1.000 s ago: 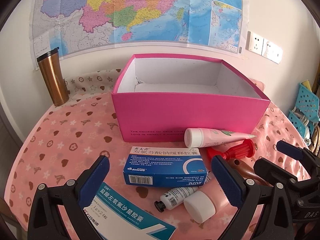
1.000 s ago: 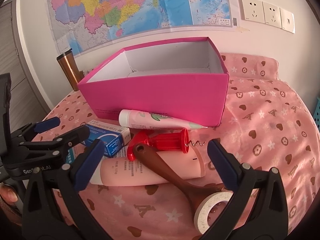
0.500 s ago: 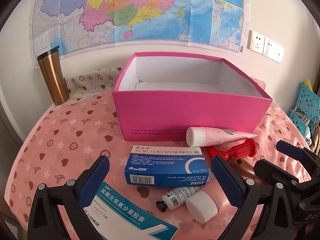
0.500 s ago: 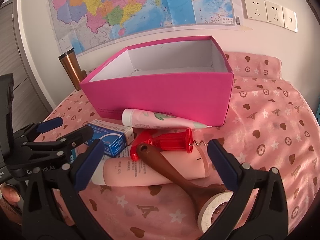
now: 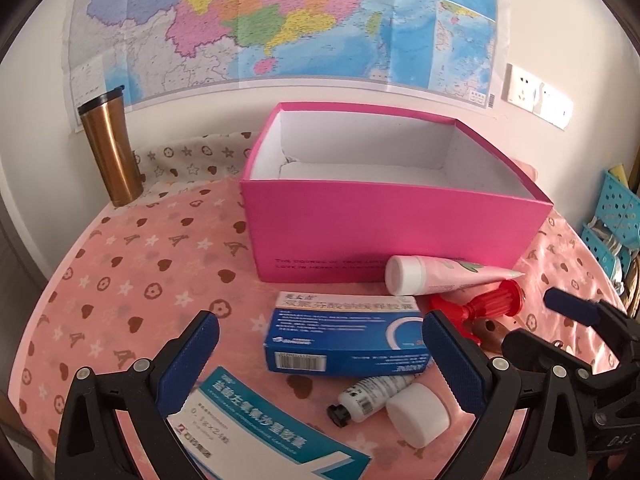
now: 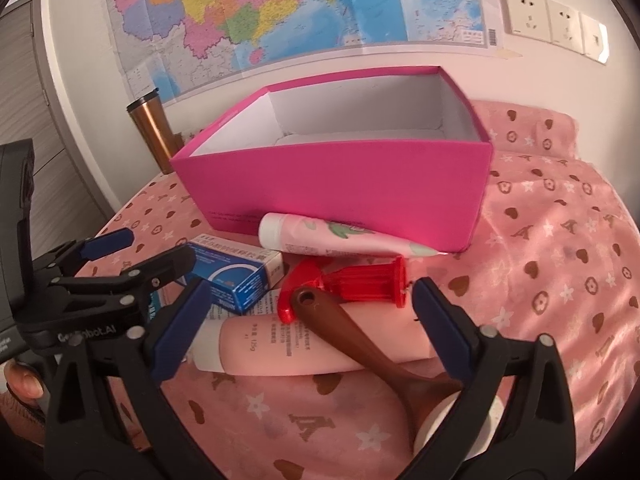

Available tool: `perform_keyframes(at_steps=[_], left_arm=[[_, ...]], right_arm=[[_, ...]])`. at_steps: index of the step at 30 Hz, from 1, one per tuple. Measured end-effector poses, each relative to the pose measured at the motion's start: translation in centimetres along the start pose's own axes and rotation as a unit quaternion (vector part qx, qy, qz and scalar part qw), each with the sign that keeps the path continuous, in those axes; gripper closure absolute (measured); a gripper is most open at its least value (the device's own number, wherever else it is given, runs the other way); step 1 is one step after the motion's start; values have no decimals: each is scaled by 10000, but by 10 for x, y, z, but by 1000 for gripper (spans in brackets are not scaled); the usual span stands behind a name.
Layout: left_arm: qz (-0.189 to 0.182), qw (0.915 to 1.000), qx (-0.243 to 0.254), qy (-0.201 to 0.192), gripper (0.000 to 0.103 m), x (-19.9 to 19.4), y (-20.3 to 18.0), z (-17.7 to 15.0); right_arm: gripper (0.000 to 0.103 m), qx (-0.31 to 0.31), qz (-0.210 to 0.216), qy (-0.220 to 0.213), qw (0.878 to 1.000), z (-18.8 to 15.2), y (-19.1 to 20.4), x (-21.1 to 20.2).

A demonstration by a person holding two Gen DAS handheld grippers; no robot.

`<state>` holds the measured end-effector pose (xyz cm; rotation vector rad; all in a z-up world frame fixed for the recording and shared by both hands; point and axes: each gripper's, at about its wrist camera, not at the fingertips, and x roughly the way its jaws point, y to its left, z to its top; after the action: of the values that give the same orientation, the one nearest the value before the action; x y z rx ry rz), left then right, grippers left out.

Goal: Organize rigid objects
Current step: 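Move the right tool toward the blue medicine box, then close the right gripper on the blue medicine box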

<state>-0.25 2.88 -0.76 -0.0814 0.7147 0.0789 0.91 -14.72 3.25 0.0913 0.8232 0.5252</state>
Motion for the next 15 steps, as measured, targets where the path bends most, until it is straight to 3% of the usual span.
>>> perform_keyframes(at_steps=[4, 6, 13, 15], left_arm=[[-82, 9998, -142, 57, 1, 3, 15, 3], [-199, 9994, -235, 128, 6, 5, 24, 5], [-493, 9979, -245, 331, 21, 15, 40, 7], [-552, 9977, -147, 378, 26, 20, 39, 8]], right_arm=[[15, -94, 230, 140, 9996, 2, 6, 7], [25, -117, 385, 239, 9989, 3, 10, 12], [36, -311, 812, 486, 9950, 11, 27, 30], [44, -303, 890, 580, 9939, 15, 29, 38]])
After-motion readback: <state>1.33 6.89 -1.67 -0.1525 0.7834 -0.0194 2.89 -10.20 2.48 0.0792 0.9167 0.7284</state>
